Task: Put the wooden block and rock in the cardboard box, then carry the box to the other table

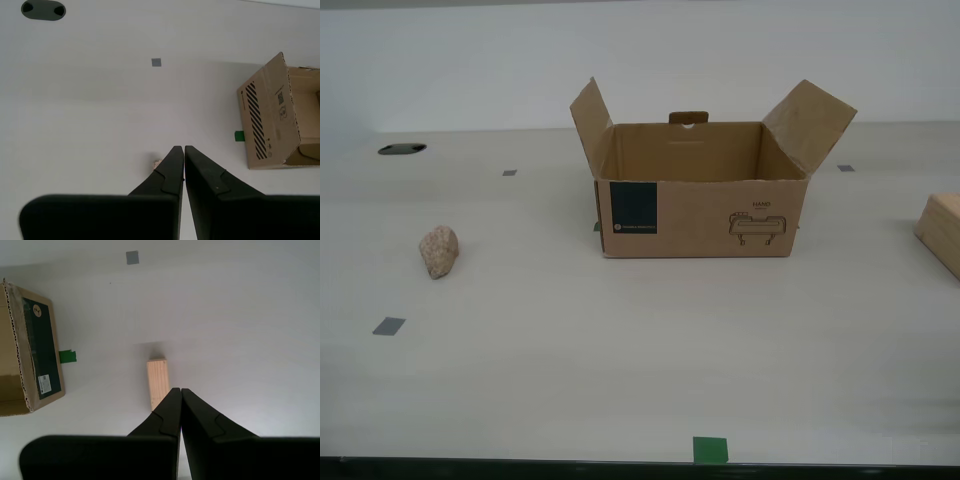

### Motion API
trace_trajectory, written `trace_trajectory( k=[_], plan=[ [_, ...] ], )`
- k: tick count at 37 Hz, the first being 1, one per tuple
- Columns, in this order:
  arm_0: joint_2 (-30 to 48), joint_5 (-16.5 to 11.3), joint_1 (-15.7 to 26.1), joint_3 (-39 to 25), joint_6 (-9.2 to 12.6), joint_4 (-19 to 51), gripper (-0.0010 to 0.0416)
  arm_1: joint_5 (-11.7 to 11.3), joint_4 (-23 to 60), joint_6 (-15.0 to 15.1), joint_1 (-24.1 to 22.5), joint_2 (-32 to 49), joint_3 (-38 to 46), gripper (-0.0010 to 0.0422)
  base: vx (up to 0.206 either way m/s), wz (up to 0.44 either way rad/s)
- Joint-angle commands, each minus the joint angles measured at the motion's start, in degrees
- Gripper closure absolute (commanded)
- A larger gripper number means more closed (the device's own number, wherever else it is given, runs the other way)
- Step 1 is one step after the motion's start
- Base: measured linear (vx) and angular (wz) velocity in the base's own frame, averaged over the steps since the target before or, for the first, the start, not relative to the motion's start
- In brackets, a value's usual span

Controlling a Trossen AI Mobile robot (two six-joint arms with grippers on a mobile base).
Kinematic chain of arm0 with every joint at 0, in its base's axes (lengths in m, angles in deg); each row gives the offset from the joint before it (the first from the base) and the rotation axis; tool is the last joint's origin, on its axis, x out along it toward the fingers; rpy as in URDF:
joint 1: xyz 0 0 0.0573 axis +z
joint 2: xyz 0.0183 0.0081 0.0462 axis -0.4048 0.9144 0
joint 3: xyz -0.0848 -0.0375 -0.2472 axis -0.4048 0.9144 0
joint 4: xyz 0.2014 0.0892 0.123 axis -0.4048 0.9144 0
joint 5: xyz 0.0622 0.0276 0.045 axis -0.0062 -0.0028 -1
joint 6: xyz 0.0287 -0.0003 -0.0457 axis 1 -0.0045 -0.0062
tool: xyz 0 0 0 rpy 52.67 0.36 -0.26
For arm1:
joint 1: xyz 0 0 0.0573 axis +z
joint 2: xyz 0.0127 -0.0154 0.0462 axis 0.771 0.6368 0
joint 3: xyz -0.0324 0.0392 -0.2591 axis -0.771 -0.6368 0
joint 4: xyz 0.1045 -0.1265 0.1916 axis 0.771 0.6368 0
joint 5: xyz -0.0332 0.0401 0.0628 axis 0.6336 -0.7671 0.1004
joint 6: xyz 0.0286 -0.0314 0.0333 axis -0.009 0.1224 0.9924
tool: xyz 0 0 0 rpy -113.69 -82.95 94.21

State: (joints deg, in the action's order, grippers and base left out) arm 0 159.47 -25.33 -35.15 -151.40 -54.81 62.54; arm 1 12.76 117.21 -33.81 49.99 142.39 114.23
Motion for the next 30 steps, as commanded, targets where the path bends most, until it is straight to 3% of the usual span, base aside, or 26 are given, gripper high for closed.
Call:
trace_trajectory(
  k=[1,30],
  plan=[
    [0.0,-0.2,0.0,0.0,0.1,0.1,0.0406,0.2,0.5,0.0,0.0,0.0,0.0,0.0412,0.000,0.000],
    [0.0,-0.1,0.1,0.0,0.0,-0.1,0.0405,0.2,0.9,-1.2,0.0,0.0,0.0,0.0412,0.000,0.000]
  ],
)
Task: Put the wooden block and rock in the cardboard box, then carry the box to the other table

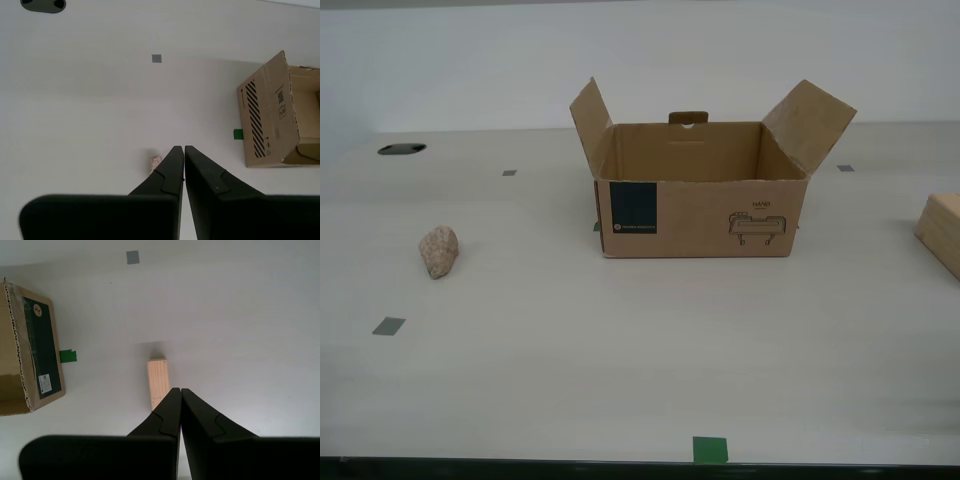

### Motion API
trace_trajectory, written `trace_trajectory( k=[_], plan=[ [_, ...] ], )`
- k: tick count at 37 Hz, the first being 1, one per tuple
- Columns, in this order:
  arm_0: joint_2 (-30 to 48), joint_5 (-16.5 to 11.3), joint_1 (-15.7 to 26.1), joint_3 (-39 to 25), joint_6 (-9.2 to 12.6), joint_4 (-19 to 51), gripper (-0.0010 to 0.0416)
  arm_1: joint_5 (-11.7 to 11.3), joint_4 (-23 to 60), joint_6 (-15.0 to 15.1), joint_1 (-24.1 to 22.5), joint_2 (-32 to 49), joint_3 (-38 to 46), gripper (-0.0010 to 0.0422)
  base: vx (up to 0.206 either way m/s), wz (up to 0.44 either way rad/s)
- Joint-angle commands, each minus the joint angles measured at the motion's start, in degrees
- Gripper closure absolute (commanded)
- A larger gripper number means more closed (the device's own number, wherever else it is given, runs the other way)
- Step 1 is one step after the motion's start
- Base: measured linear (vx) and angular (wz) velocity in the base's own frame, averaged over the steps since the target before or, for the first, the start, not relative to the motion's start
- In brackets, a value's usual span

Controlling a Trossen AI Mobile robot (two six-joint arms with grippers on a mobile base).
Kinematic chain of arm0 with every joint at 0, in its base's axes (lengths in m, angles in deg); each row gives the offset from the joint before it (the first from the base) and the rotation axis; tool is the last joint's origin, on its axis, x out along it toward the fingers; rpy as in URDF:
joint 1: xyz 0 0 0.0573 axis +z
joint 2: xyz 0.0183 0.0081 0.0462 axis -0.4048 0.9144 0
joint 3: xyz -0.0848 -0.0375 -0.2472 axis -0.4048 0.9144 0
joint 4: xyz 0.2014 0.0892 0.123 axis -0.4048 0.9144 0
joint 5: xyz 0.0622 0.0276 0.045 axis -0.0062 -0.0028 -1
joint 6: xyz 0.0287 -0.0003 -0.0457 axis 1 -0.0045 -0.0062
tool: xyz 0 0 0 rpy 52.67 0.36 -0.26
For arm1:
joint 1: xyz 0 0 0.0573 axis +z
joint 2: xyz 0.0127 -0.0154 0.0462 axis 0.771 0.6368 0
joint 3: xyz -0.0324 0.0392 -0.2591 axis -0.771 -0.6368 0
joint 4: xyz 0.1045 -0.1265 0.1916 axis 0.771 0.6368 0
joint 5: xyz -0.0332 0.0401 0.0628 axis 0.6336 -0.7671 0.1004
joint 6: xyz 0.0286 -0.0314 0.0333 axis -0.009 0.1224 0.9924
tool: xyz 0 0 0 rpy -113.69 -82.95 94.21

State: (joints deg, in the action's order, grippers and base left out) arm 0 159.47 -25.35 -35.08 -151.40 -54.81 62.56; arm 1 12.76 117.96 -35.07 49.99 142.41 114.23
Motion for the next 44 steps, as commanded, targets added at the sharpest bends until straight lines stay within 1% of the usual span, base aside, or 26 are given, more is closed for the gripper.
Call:
trace_trajectory(
  k=[1,10,13,17,22,26,32,38,44],
  plan=[
    [0.0,-0.1,0.0,0.0,0.0,-0.1,0.0405,0.2,0.1,0.1,0.0,0.0,0.0,0.0412,0.000,0.000],
    [0.0,-0.1,0.0,0.0,0.0,-0.5,0.0405,0.2,0.2,0.0,0.0,0.0,0.0,0.0411,0.000,0.000],
    [0.0,-0.1,0.0,-0.1,0.0,-0.8,0.0405,0.2,0.2,0.0,0.0,0.0,0.0,0.0394,0.000,0.000],
    [0.0,-0.1,0.0,0.0,0.0,-0.9,0.0405,0.2,0.3,-0.6,0.0,0.0,0.0,0.0351,0.000,0.000],
    [0.0,-0.1,0.0,0.0,0.0,-1.0,0.0405,0.2,0.3,-2.2,0.0,0.0,0.0,0.0281,0.000,0.000],
    [0.0,-0.1,0.0,0.0,0.0,-2.1,0.0405,0.2,0.3,-2.1,0.0,0.0,0.0,0.0224,0.000,0.000],
    [0.0,-0.1,0.0,0.0,0.0,-2.6,0.0405,0.2,0.4,-2.1,0.0,0.0,0.0,0.0150,0.000,0.000],
    [0.0,-0.1,0.0,0.0,0.0,-3.4,0.0405,0.2,1.0,-2.1,0.0,0.0,0.0,0.0089,0.000,0.000],
    [0.0,-0.1,0.0,0.0,0.0,-3.4,0.0405,0.2,2.0,-1.9,0.0,0.0,0.0,0.0048,0.000,0.000]
  ],
)
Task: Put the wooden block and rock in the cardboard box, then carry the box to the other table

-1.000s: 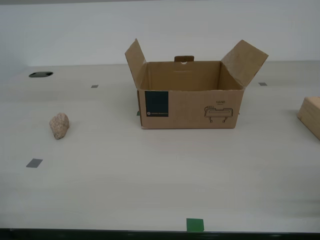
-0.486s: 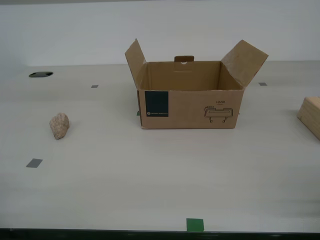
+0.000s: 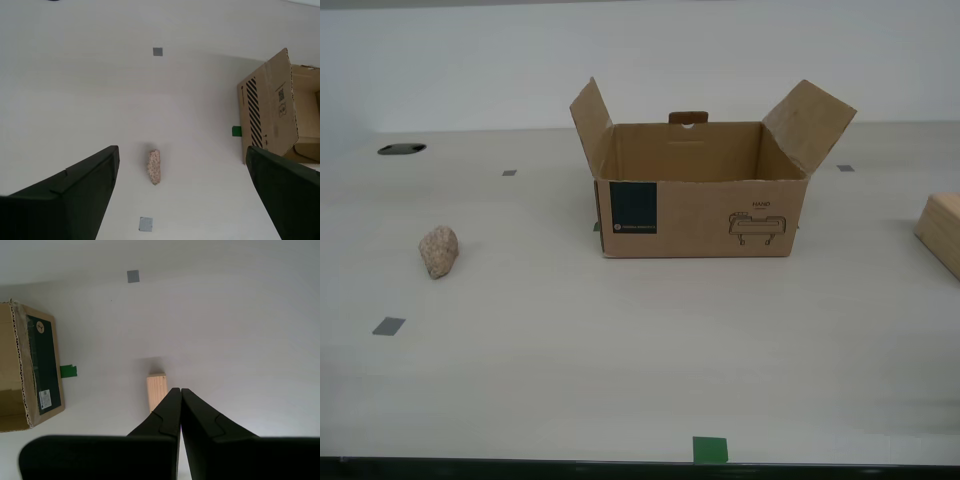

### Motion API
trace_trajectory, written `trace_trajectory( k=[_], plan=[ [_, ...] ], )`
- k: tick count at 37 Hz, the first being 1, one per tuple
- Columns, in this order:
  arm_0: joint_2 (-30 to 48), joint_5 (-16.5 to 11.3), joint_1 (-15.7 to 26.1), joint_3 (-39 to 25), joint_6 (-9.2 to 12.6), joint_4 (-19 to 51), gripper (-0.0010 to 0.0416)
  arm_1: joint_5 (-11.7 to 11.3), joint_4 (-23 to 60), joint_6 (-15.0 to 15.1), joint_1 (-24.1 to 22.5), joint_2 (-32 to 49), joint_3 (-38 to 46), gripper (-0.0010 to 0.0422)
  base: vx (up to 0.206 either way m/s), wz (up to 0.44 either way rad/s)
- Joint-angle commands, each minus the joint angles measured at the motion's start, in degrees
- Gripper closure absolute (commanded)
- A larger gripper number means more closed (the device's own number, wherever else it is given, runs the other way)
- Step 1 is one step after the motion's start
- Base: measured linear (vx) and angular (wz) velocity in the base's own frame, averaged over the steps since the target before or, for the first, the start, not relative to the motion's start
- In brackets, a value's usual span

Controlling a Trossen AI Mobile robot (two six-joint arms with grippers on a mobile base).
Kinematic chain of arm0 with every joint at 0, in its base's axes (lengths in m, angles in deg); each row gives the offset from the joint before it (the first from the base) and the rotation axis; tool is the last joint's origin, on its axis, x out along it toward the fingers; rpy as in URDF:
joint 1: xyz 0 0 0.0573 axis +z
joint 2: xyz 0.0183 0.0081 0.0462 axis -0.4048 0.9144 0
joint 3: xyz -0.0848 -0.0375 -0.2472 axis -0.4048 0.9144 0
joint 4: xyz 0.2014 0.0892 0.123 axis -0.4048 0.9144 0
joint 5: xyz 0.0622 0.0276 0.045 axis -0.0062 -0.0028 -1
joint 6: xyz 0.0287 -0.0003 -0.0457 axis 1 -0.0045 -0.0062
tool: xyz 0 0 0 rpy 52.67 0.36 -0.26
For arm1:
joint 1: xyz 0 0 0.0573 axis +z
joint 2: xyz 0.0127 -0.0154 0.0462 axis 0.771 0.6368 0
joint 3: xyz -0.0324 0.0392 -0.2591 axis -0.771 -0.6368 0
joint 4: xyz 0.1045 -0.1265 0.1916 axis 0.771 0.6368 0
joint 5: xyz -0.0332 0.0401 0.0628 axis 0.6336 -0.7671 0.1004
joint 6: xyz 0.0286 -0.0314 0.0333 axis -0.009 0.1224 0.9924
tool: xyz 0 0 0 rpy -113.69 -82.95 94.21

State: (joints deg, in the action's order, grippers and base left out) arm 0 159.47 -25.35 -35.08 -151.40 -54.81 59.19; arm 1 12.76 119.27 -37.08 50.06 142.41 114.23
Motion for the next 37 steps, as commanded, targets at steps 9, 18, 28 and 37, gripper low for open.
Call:
trace_trajectory(
  k=[9,18,28,37],
  plan=[
    [0.0,-0.1,0.0,0.0,0.6,-0.2,0.0405,0.2,1.2,0.4,0.0,0.0,0.0,0.0025,0.000,0.000],
    [0.0,-0.1,0.0,0.0,0.8,-1.0,0.0399,0.2,1.0,0.5,0.0,0.0,0.0,0.0025,0.000,0.000],
    [0.0,-0.2,0.0,0.0,1.5,-1.0,0.0332,0.2,1.0,0.5,0.0,0.0,0.0,0.0025,0.000,0.000],
    [0.0,-0.2,0.0,0.0,1.5,-1.3,0.0229,0.2,1.0,0.5,0.0,0.0,0.0,0.0025,0.000,0.000]
  ],
)
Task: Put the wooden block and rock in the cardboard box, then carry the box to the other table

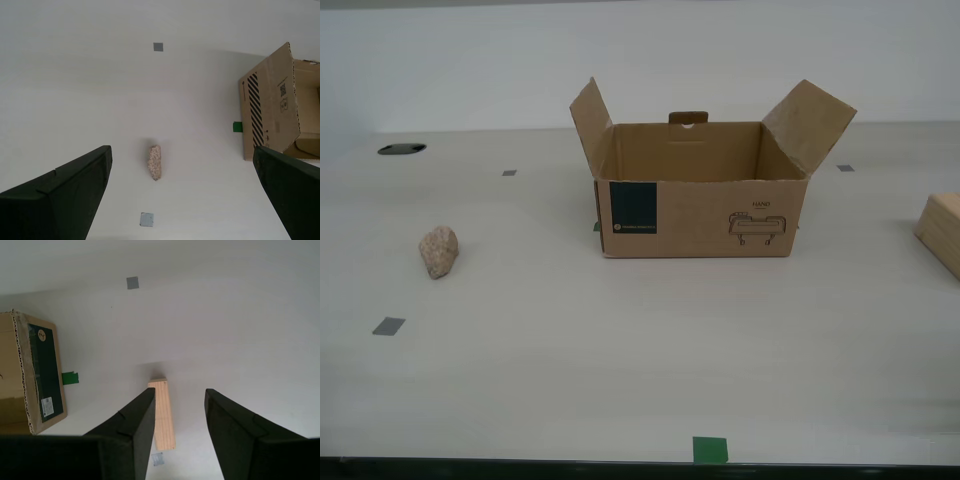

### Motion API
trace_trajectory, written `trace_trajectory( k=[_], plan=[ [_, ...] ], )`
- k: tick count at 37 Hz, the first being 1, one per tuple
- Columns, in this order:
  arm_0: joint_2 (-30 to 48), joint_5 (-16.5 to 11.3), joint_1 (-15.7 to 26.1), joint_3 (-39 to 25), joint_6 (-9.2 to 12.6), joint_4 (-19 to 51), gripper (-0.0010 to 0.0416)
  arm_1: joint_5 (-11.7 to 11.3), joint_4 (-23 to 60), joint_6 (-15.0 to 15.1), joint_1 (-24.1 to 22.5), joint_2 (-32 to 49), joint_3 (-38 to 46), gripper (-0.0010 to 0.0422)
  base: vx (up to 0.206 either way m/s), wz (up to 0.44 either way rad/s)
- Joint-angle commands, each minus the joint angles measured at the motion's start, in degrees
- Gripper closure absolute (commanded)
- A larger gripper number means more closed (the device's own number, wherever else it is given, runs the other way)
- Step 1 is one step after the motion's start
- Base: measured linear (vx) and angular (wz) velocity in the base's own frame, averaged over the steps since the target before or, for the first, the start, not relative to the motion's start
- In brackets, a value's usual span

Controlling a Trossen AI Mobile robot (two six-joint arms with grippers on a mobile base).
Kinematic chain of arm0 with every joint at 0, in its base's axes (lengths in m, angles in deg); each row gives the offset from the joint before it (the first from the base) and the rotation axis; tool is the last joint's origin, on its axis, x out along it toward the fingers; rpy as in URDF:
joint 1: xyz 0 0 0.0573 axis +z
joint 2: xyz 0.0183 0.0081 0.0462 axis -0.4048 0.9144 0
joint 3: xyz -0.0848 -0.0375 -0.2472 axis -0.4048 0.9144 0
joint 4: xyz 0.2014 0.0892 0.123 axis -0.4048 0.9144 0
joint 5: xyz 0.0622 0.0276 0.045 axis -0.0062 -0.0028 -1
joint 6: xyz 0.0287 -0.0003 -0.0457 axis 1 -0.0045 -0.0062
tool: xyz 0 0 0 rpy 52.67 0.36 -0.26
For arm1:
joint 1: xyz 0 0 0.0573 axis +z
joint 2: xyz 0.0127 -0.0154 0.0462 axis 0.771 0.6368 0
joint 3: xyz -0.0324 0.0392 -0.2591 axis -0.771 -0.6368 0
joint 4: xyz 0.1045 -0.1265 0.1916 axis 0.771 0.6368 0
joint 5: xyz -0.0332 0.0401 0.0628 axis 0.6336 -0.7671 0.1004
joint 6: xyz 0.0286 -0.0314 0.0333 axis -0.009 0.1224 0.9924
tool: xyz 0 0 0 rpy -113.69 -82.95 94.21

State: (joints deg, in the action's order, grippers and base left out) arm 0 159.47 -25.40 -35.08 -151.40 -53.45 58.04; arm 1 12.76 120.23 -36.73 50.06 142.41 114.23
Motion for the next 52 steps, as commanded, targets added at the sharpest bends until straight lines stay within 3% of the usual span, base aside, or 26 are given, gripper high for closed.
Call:
trace_trajectory(
  k=[1,16,21,25,28,52],
  plan=[
    [0.0,-0.2,0.0,0.0,0.2,-0.2,0.0215,0.2,0.1,0.2,0.0,0.0,0.0,0.0025,0.000,0.000],
    [0.0,-0.2,0.0,-0.1,0.2,-0.6,0.0000,0.2,0.5,0.2,0.0,0.0,0.0,0.0025,0.000,0.000],
    [0.0,-0.2,0.0,0.0,2.6,-0.5,0.0022,0.2,0.7,0.2,0.0,0.0,0.0,0.0025,0.000,0.000],
    [0.0,-0.9,0.0,0.0,5.6,-0.5,0.0010,0.2,0.7,0.2,0.0,0.0,0.0,0.0025,0.000,0.000],
    [0.0,-1.9,0.0,-0.1,6.5,-0.5,0.0005,0.2,0.7,0.2,0.0,0.0,0.0,0.0025,0.000,0.000],
    [0.0,-2.3,0.0,-0.1,8.0,-0.5,0.0010,0.2,0.7,0.2,0.0,0.0,0.0,0.0025,0.000,0.000]
  ],
)
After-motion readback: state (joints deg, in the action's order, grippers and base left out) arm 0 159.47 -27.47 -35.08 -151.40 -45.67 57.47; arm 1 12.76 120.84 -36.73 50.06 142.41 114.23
